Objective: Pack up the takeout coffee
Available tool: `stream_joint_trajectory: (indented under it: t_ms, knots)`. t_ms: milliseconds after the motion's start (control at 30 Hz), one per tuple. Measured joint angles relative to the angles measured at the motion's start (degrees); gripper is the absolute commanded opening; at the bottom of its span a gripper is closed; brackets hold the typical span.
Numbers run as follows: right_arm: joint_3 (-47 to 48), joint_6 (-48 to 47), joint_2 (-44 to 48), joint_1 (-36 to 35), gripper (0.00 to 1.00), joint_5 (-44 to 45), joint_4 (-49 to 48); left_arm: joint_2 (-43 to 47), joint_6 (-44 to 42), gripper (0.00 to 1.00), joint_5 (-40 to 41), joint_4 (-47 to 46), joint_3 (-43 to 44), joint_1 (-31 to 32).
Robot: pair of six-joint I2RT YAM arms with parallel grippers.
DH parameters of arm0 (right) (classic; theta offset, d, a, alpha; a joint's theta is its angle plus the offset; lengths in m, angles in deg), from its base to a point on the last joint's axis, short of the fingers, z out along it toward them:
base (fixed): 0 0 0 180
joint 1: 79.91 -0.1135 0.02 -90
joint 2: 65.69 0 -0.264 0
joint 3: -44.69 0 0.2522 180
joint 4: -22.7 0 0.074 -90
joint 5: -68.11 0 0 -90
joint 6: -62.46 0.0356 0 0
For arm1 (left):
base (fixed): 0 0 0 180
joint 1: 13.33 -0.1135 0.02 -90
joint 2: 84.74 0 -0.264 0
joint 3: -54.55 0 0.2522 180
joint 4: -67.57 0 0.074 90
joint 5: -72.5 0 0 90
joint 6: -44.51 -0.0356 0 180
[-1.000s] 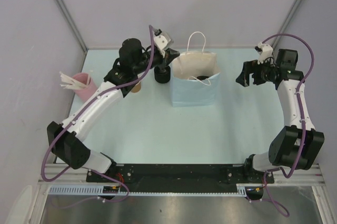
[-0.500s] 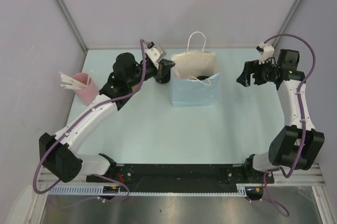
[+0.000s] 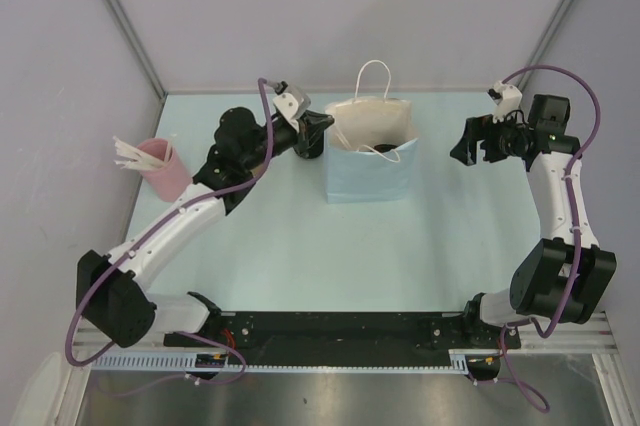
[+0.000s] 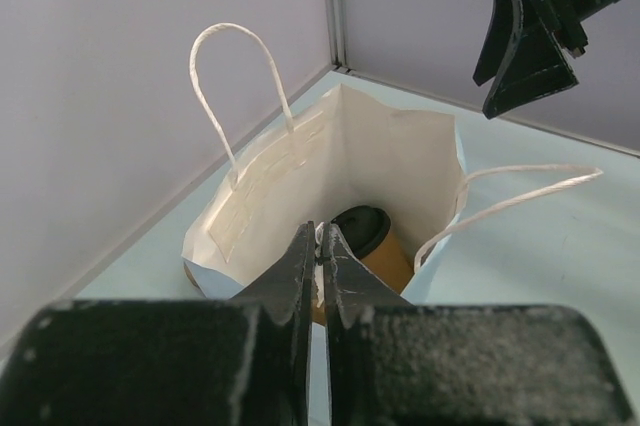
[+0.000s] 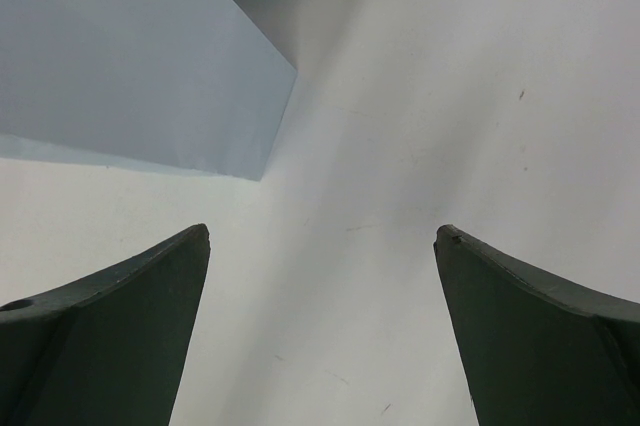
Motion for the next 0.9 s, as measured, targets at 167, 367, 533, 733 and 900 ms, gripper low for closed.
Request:
stream_joint_trajectory:
  t_ms: [167,367,533,733,900]
  knots:
    - [0.0,-0.1,0.0,0.3,1.0,0.0,0.0,-3.0,1.6,0.07,1.3,-1.2,0.4,0.0]
    - [-0.1,-0.1,0.0,0.5,1.0,0.0,0.0,-6.4,2.1,0.11,3.8,-2.1,2.1,0.0]
    - [-0.1,-0.1,0.0,0.6,1.0,0.0,0.0,-7.9,2.0,0.18,5.1,-3.3,2.8,0.0]
    - [-0.2,-0.5,-0.1,0.6,1.0,-0.1,0.1,-9.0,2.1,0.23,5.7,-3.8,2.9,0.0]
    - [-0.2,-0.5,-0.3,0.6,1.0,-0.1,0.2,-9.0,2.1,0.3,5.6,-3.8,3.0,0.0]
